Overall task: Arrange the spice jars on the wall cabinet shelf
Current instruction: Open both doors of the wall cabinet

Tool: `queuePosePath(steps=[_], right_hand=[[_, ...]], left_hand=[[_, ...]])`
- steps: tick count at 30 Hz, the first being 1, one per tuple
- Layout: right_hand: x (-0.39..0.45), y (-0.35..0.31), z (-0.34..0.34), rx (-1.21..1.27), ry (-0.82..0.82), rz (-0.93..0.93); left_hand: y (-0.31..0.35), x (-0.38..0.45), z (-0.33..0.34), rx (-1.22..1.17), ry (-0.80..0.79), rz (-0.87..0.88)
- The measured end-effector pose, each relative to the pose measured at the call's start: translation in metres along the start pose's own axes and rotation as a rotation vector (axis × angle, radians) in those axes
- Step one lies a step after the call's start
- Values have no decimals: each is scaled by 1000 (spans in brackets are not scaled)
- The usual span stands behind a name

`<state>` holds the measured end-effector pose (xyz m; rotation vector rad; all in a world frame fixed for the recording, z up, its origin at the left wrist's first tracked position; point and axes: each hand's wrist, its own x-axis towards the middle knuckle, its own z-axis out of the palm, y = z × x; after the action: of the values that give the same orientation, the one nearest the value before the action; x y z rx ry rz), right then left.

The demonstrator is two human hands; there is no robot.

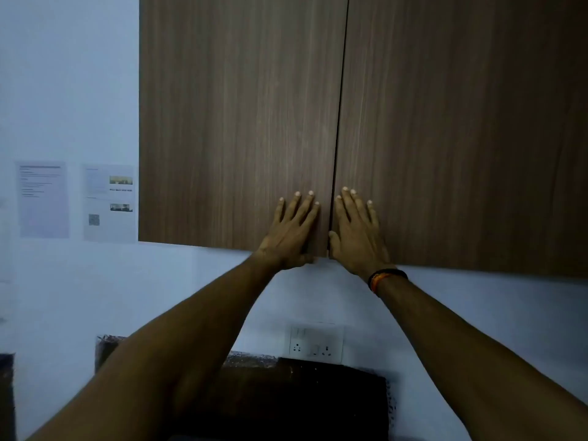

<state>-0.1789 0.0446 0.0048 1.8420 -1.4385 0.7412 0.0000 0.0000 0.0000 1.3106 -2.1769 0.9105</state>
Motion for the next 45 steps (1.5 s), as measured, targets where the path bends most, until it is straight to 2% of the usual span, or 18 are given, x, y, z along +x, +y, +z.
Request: queuePosePath(steps=[10,14,18,23,25,28,30,32,36,41,45], right_hand=[[7,15,6,85,47,38],[7,16,5,119,58,29],[10,16,-3,145,119,0],[23,6,-18,309,141,-27],[31,-4,-24,496,104,30],[50,-23,-37,939,4,200],[61,-31,-45,1165,46,322],[64,-36,-50,1217,127,395],[51,-43,-56,1216,238,387],[33,-52,-91,1279,258,273],[23,-70,-116,1307,319,189]], left_hand=[[-4,13,10,195,1,-7],[-3,16,9,292,38,71],[-4,14,5,311,54,79],[-4,6,-7,332,80,107],[-2,-2,-13,315,103,112],[-1,-16,-19,266,118,99],[0,-24,-23,208,114,75],[2,-31,-30,118,95,60],[20,-43,-55,-13,99,-21],[51,-58,-84,-204,245,-206],[50,-84,-109,-270,305,-221]])
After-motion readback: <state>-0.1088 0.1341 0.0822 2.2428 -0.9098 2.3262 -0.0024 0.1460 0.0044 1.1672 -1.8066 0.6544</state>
